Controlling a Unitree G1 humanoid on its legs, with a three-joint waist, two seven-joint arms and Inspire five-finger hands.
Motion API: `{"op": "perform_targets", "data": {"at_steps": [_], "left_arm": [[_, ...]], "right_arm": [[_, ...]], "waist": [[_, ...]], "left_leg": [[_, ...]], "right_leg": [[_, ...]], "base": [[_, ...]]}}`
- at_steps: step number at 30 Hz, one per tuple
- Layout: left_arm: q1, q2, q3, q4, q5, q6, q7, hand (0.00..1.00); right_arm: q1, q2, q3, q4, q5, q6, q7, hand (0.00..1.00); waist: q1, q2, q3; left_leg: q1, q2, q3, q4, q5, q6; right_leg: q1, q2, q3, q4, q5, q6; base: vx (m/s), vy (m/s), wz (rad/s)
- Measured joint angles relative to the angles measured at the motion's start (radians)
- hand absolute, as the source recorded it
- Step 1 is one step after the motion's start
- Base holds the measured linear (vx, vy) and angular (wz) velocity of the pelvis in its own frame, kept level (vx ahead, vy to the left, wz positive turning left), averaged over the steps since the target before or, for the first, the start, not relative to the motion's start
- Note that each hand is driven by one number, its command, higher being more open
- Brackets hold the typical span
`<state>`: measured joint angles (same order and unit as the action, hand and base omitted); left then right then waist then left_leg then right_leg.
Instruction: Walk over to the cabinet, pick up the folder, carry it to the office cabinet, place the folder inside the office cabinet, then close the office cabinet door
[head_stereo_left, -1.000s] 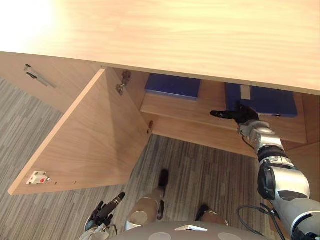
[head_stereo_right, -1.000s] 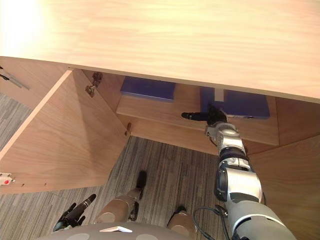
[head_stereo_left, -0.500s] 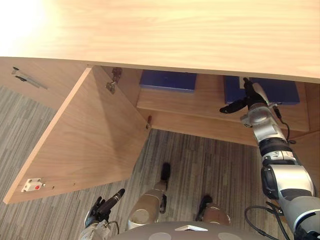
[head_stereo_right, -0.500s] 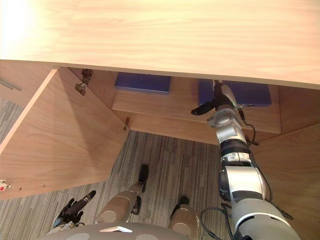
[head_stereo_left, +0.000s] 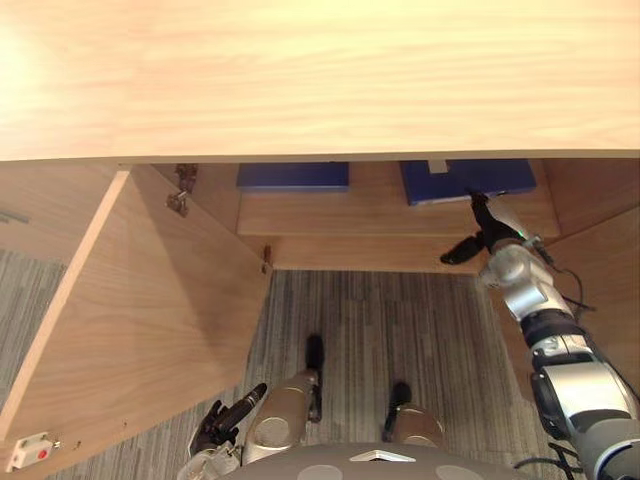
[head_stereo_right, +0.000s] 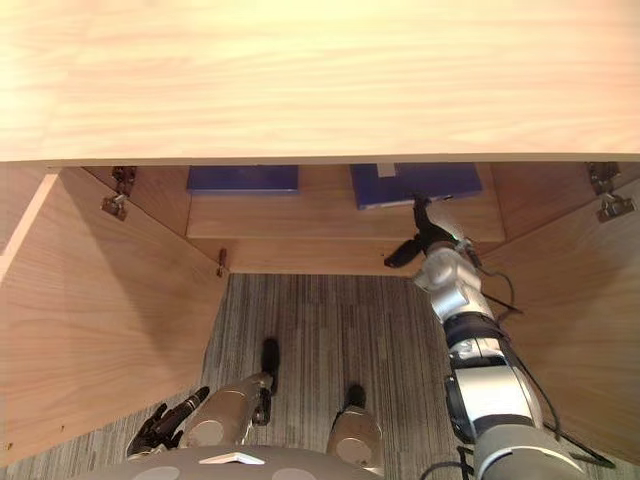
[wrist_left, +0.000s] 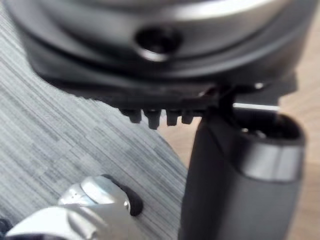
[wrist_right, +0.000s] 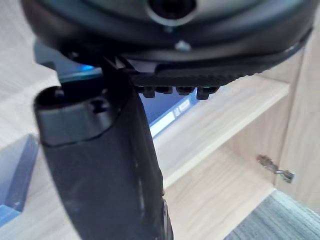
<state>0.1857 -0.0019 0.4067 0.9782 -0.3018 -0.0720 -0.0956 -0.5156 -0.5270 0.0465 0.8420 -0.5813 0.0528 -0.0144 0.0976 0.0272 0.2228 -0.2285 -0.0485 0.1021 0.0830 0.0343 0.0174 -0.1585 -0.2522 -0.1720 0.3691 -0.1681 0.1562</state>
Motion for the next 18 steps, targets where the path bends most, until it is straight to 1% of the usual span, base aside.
{"op": "perform_targets", "data": {"at_steps": [1,2,3,4,5,6,7,8,9,10,11,12,13,14,15,16,17,18], "left_arm": [[0.002,0.007,-0.001,0.018,0.001,0.000,0.002,1.00],[0.004,0.016,-0.009,0.034,0.002,0.000,0.004,1.00],[0.006,0.017,-0.009,0.036,0.004,0.000,0.005,1.00],[0.009,0.021,-0.010,0.036,0.018,-0.001,0.004,1.00],[0.010,0.027,-0.010,0.036,0.033,-0.001,0.004,1.00],[0.010,0.038,-0.011,0.034,0.038,-0.001,0.003,1.00],[0.009,0.046,-0.010,0.034,0.039,-0.001,0.001,1.00],[0.009,0.048,-0.009,0.035,0.039,-0.001,0.001,1.00],[0.010,0.051,-0.007,0.036,0.039,-0.001,0.002,1.00],[0.009,0.054,-0.006,0.039,0.039,-0.001,0.004,1.00],[0.011,0.066,0.004,0.046,0.042,-0.003,0.004,1.00],[0.011,0.073,0.005,0.047,0.043,-0.006,0.004,1.00],[0.011,0.083,0.005,0.050,0.043,-0.010,0.003,1.00],[0.012,0.072,0.005,0.062,0.045,-0.011,0.006,1.00],[0.016,0.067,0.005,0.067,0.045,-0.011,0.003,1.00],[0.019,0.053,0.005,0.079,0.048,-0.011,0.001,1.00],[0.021,0.048,0.005,0.083,0.051,-0.010,-0.001,1.00],[0.024,0.044,0.004,0.085,0.074,-0.010,-0.002,1.00]], "right_arm": [[0.020,0.000,-0.005,0.001,0.000,0.001,0.004,1.00],[0.030,0.000,-0.008,-0.001,0.000,0.001,0.004,1.00],[0.031,0.002,-0.007,-0.003,0.000,0.000,0.004,1.00],[0.032,0.002,-0.007,-0.008,0.000,-0.001,0.004,1.00],[0.034,0.003,-0.007,-0.014,0.000,-0.002,0.004,1.00],[0.036,0.003,-0.007,-0.019,0.000,-0.010,0.003,1.00],[0.036,0.003,-0.007,-0.021,0.000,-0.023,0.002,1.00],[0.036,0.003,-0.007,-0.021,0.002,-0.030,0.002,1.00],[0.037,0.003,-0.008,-0.011,0.008,-0.041,0.002,1.00],[0.040,0.003,-0.008,-0.003,0.010,-0.043,0.002,1.00],[0.047,0.004,-0.019,0.033,0.025,-0.040,0.001,1.00],[0.055,0.004,-0.032,0.042,0.038,-0.040,-0.001,1.00],[0.067,0.004,-0.043,0.054,0.042,-0.038,-0.003,1.00],[0.074,0.004,-0.068,0.079,0.042,-0.029,-0.006,1.00],[0.076,0.004,-0.069,0.085,0.042,-0.026,-0.006,1.00],[0.083,0.004,-0.074,0.088,0.042,-0.019,-0.006,1.00],[0.091,0.004,-0.077,0.088,0.042,-0.019,-0.006,1.00],[0.108,0.004,-0.076,0.088,0.041,-0.019,-0.006,1.00]], "waist": [[-0.008,-0.001,0.000],[-0.015,-0.003,-0.001],[-0.017,-0.003,-0.001],[-0.019,-0.002,-0.002],[-0.020,-0.005,-0.006],[-0.020,-0.012,-0.015],[-0.019,-0.017,-0.018],[-0.020,-0.015,-0.018],[-0.019,-0.007,-0.018],[-0.018,-0.004,-0.019],[-0.019,-0.010,-0.025],[-0.020,-0.025,-0.028],[-0.020,-0.049,-0.036],[-0.013,-0.045,-0.052],[-0.020,-0.038,-0.059],[-0.020,-0.025,-0.067],[-0.020,-0.019,-0.070],[-0.018,-0.012,-0.075]], "left_leg": [[0.047,-0.013,0.000,-0.018,-0.006,0.012],[0.087,-0.025,-0.001,-0.031,-0.011,0.021],[0.107,-0.027,-0.001,-0.038,-0.012,0.024],[0.139,-0.028,-0.001,-0.050,-0.015,0.030],[0.154,-0.026,-0.001,-0.056,-0.015,0.037],[0.155,-0.025,0.000,-0.052,-0.017,0.049],[0.156,-0.020,0.000,-0.048,-0.020,0.054],[0.157,-0.015,-0.001,-0.045,-0.022,0.055],[0.157,0.003,-0.002,-0.030,-0.031,0.050],[0.157,0.013,-0.003,-0.021,-0.028,0.043],[0.156,0.023,-0.013,0.002,-0.040,0.021],[0.157,0.012,-0.021,0.005,-0.045,0.015],[0.157,-0.005,-0.029,0.005,-0.050,0.004],[0.152,0.004,-0.043,0.011,-0.064,-0.019],[0.145,0.014,-0.052,0.015,-0.067,-0.025],[0.144,0.035,-0.057,0.013,-0.069,-0.039],[0.144,0.046,-0.061,0.012,-0.070,-0.046],[0.149,0.062,-0.068,0.007,-0.073,-0.058]], "right_leg": [[-0.019,-0.018,0.027,0.103,0.003,-0.003],[-0.048,-0.031,0.059,0.212,0.027,-0.020],[-0.063,-0.033,0.077,0.259,0.047,-0.030],[-0.089,-0.036,0.100,0.327,0.089,-0.039],[-0.102,-0.042,0.106,0.363,0.097,-0.048],[-0.112,-0.042,0.099,0.362,0.072,-0.063],[-0.124,-0.037,0.089,0.341,0.037,-0.069],[-0.129,-0.027,0.088,0.320,0.019,-0.067],[-0.136,0.003,0.091,0.262,0.001,-0.073],[-0.135,0.020,0.094,0.217,0.001,-0.073],[-0.108,0.052,0.095,0.041,0.043,-0.064],[-0.097,0.050,0.092,-0.015,0.100,-0.065],[-0.093,0.041,0.095,-0.062,0.165,-0.063],[-0.073,0.044,0.071,-0.108,0.141,-0.053],[-0.061,0.054,0.059,-0.134,0.143,-0.055],[-0.043,0.080,0.046,-0.174,0.149,-0.063],[-0.030,0.091,0.039,-0.196,0.155,-0.066],[-0.007,0.114,0.030,-0.234,0.170,-0.067]], "base": [[0.07,0.178,0.08],[0.08,0.163,0.05],[0.09,0.130,0.01],[0.06,0.065,-0.04],[0.08,0.053,0.01],[0.08,0.010,0.00],[0.08,-0.017,0.02],[0.08,-0.068,-0.02],[0.07,-0.094,-0.02],[0.09,-0.152,0.10],[0.07,-0.150,0.23],[0.06,-0.161,0.34],[0.10,-0.221,0.26],[0.08,-0.182,0.21],[0.11,-0.211,0.09],[0.06,-0.109,0.06],[0.10,-0.164,0.02],[0.09,-0.139,0.07]]}}
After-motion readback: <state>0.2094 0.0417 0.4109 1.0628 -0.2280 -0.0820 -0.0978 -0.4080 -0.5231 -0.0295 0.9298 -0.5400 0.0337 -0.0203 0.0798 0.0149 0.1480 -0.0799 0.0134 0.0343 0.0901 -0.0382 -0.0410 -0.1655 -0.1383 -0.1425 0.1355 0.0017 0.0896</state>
